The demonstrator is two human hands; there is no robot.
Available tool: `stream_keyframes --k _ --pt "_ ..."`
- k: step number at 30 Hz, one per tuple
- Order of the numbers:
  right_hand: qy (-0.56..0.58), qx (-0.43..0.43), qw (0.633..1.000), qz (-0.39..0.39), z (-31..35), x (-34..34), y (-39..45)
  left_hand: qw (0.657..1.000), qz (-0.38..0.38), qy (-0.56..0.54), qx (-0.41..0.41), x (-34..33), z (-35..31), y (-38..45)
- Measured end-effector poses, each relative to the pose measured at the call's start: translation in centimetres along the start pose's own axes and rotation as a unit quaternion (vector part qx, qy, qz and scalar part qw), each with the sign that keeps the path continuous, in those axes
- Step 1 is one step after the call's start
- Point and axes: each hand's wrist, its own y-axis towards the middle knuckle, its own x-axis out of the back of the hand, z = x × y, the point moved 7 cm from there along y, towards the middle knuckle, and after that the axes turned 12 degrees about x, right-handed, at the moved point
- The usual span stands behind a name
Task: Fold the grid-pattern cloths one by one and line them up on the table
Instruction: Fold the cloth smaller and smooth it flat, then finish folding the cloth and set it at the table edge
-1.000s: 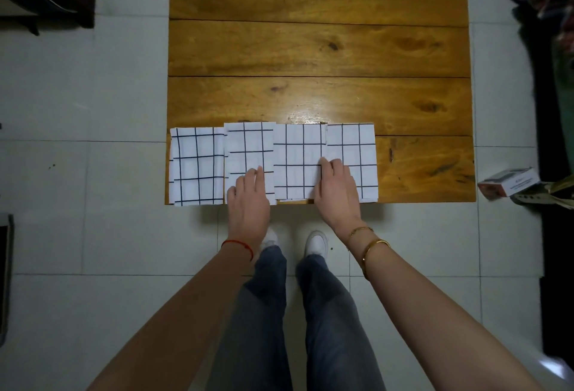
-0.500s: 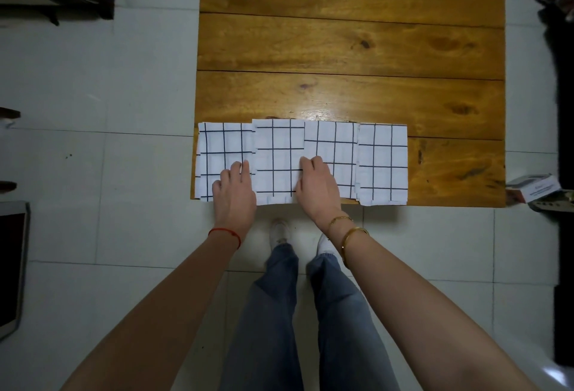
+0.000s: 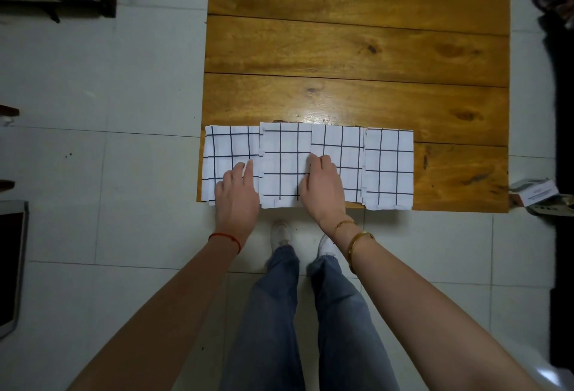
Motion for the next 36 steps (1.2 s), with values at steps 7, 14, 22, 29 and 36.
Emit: stream_keyframes --k 7,14,22,29,36 --pt "0.156 0.038 0.985 0.067 5.5 -2.7 1.6 0.996 -0.027 -0.036 0.073 1.4 5.5 1.2" --pt "0.153 0.002 0.984 0.088 7.2 -5.4 2.5 0.996 0.003 -0.047 0.080 0.3 7.5 1.2" --pt "0.151 0.012 0.987 0.060 6.8 -4.5 3.0 0.996 0.004 -0.039 0.086 0.4 7.2 1.4" --pt "0.080 -0.020 0.990 -0.114 2.4 1.6 3.1 0.997 -0.047 -0.051 0.015 1.2 5.4 -0.4" --pt "0.129 -0.028 0.990 -0.049 -2.7 1.4 -0.2 0.992 -0.009 -0.104 0.076 -0.5 6.1 -0.9"
